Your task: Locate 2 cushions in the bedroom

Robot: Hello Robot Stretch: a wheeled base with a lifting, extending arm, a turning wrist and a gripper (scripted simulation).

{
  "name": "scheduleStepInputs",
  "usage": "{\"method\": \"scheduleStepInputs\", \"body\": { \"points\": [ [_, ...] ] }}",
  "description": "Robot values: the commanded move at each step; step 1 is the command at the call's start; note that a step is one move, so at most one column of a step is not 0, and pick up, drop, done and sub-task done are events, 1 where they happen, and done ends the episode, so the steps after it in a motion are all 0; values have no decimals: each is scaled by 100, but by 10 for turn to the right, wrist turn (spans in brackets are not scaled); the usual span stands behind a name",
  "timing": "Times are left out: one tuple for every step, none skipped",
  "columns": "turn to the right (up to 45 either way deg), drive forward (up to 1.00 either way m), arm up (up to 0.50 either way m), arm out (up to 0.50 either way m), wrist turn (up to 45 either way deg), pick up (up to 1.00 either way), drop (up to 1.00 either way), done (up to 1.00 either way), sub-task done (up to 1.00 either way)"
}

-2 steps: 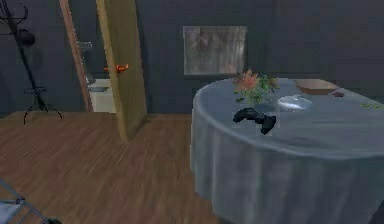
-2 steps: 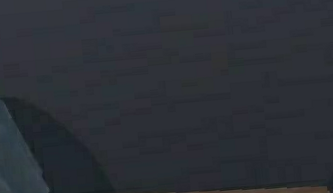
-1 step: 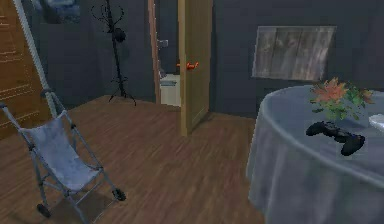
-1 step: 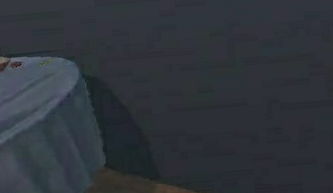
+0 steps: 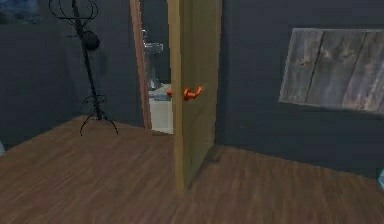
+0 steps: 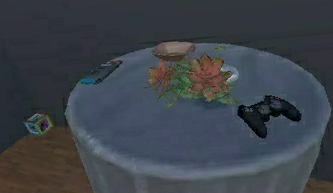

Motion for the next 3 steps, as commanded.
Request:
{"method": "scheduleStepInputs", "body": {
  "points": [
    [-60, 0, 0, 0, 0, 0, 0, 0, 0],
    [0, 15, 0, 0, 0, 0, 0, 0, 0],
    [-120, 0, 0, 0, 0, 0, 0, 0, 0]
  ]
}}
